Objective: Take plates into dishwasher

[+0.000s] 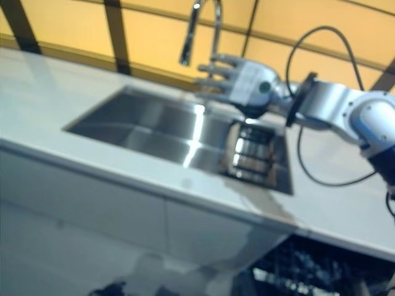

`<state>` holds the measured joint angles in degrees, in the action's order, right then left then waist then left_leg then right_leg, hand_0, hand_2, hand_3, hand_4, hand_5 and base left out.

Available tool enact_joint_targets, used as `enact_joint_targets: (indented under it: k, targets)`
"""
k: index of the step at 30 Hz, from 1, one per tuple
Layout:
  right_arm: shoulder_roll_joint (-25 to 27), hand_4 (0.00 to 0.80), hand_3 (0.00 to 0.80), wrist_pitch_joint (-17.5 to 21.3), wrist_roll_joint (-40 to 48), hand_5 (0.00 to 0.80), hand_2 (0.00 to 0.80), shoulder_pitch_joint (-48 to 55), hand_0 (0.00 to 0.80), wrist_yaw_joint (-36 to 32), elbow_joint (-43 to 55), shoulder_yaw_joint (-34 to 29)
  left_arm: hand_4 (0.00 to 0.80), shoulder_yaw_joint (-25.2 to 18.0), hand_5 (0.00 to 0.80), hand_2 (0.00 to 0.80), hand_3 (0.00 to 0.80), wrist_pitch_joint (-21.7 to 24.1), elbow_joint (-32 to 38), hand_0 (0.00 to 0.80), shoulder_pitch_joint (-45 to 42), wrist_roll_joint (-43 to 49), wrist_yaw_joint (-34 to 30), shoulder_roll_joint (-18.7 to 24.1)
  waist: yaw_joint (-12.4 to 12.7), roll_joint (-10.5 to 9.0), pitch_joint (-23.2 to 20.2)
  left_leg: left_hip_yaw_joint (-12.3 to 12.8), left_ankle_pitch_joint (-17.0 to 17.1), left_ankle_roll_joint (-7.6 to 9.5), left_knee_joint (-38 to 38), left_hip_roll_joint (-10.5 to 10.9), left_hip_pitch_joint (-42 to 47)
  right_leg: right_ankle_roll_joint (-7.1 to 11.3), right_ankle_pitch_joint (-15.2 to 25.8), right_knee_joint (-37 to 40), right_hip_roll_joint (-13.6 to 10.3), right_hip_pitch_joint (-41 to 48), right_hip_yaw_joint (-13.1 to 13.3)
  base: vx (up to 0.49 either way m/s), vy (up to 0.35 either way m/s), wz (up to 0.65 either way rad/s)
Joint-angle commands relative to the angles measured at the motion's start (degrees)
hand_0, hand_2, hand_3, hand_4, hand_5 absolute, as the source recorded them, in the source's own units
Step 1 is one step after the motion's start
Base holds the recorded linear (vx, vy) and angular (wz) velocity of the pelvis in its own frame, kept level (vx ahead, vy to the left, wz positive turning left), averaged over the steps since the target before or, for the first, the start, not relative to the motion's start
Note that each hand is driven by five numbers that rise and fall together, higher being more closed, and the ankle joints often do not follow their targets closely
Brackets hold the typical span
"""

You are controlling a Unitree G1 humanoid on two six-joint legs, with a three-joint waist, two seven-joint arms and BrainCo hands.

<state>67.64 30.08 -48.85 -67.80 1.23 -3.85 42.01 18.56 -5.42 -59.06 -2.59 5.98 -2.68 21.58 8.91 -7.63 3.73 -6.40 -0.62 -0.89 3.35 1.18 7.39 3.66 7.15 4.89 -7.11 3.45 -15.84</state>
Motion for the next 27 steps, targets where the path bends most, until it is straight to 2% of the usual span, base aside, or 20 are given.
enact_joint_targets:
  k: [1, 6, 14, 27]
  targets:
    - [1.2, 0.0, 0.0, 0.9, 0.4, 0.0, 0.0, -4.0, 0.0, -1.4, -3.6, 3.0, 0.0, 2.3, 0.0, 0.0, 0.0, 0.7, 1.1, 0.0, 1.5, 1.5, 0.1, 2.0, 2.0, 0.1, 0.5, 5.2, 0.4, 0.69, 0.9, 0.2, -1.5, 2.36, -5.3, -1.4, 1.8, 5.0, -0.8, 0.031, -0.055, 0.11]
    - [0.0, 0.0, 0.0, 2.4, 1.0, 0.0, 0.0, -3.8, 0.0, -3.7, -6.3, 4.1, 0.0, 2.5, 0.0, 0.0, 0.0, 1.1, 1.3, 0.0, 1.3, 1.2, 0.1, 2.2, 2.9, -0.34, 1.4, 4.7, 0.4, 0.44, 0.3, -0.1, -1.5, 1.68, -5.7, -1.5, 2.3, 5.6, -1.4, 0.028, -0.063, 0.04]
    - [0.0, 0.0, 0.0, 2.2, -0.5, 0.0, 0.0, -1.9, 0.0, -7.1, -7.7, 4.4, 0.0, 2.0, 0.0, 0.0, 0.0, 0.6, 2.8, 0.0, 0.1, 1.2, 0.4, 2.1, 3.7, -0.6, 2.4, 4.0, 0.4, -0.32, -1.1, -0.7, -2.0, 0.7, -6.5, -1.5, 2.9, 6.6, -2.3, 0.017, -0.054, 0.08]
    - [0.2, 0.0, 0.0, 3.6, -1.0, 0.0, 0.0, 1.2, 0.0, -7.7, -9.4, 3.0, 0.0, 2.0, 0.0, 0.0, 0.0, 0.9, 3.6, 0.0, -0.4, 1.3, 0.4, 2.4, 4.2, -0.43, 4.0, 3.5, 0.2, -1.11, -4.0, -1.4, -3.2, -0.32, -7.2, -2.4, 3.4, 6.9, -3.0, 0.013, -0.037, 0.05]
